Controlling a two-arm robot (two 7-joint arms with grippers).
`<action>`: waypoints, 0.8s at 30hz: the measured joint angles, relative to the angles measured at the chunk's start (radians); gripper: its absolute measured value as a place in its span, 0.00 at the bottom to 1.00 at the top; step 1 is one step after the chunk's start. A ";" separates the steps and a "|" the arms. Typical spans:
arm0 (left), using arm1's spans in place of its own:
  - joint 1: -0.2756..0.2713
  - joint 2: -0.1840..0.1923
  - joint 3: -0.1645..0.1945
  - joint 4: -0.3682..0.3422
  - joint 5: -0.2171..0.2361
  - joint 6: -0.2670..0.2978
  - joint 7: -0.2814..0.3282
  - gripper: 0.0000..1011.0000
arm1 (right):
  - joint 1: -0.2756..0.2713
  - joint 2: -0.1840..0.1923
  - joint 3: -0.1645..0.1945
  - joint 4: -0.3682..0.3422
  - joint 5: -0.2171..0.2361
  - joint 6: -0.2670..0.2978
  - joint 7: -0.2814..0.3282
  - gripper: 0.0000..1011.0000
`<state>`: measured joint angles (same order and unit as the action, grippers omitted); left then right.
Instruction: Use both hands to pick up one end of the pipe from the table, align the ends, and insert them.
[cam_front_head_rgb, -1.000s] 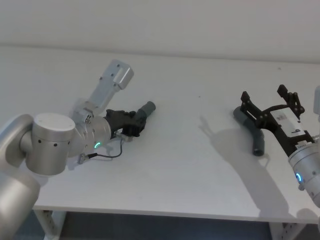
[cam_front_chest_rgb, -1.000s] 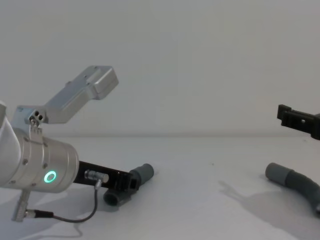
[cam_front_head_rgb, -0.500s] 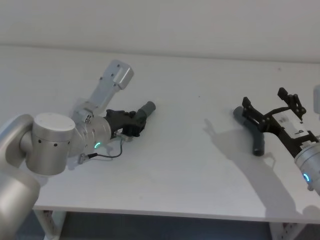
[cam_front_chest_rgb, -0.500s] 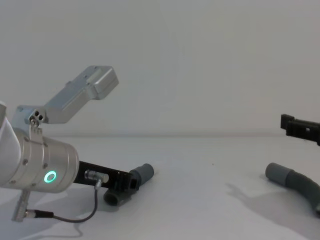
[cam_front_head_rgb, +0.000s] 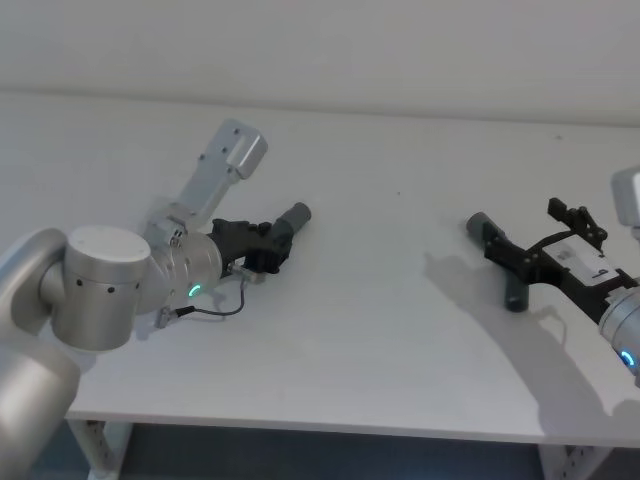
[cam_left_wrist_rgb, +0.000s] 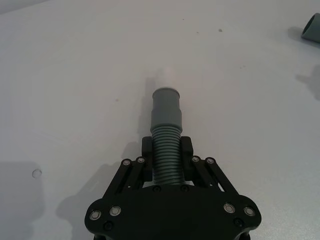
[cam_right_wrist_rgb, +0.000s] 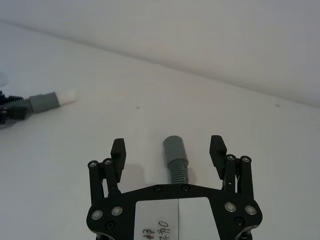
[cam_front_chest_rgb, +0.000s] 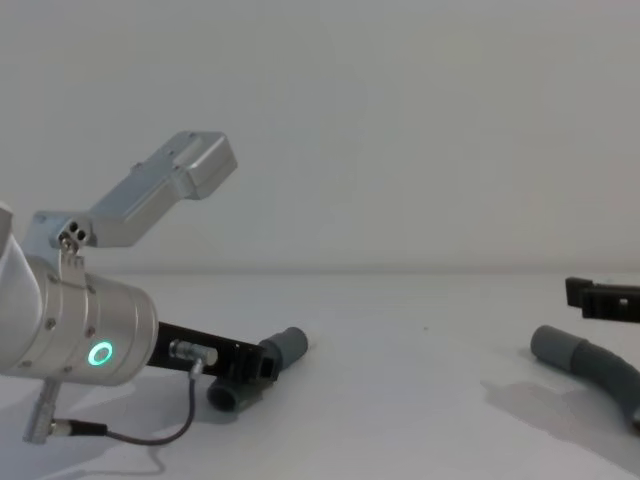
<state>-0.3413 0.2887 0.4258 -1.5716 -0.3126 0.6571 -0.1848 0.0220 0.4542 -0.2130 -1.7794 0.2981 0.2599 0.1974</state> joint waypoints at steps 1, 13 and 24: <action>0.000 0.000 0.000 0.000 0.000 0.000 0.000 0.31 | 0.002 0.001 -0.001 0.001 0.001 0.005 0.003 0.99; 0.000 0.000 0.000 0.000 0.000 0.000 0.000 0.31 | 0.037 -0.008 -0.015 0.029 0.004 0.079 0.026 0.99; 0.000 0.000 0.000 0.000 0.000 0.000 0.000 0.31 | 0.066 -0.030 -0.017 0.071 0.003 0.109 0.028 0.99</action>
<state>-0.3413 0.2887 0.4259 -1.5717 -0.3127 0.6571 -0.1848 0.0880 0.4243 -0.2303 -1.7085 0.3011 0.3694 0.2256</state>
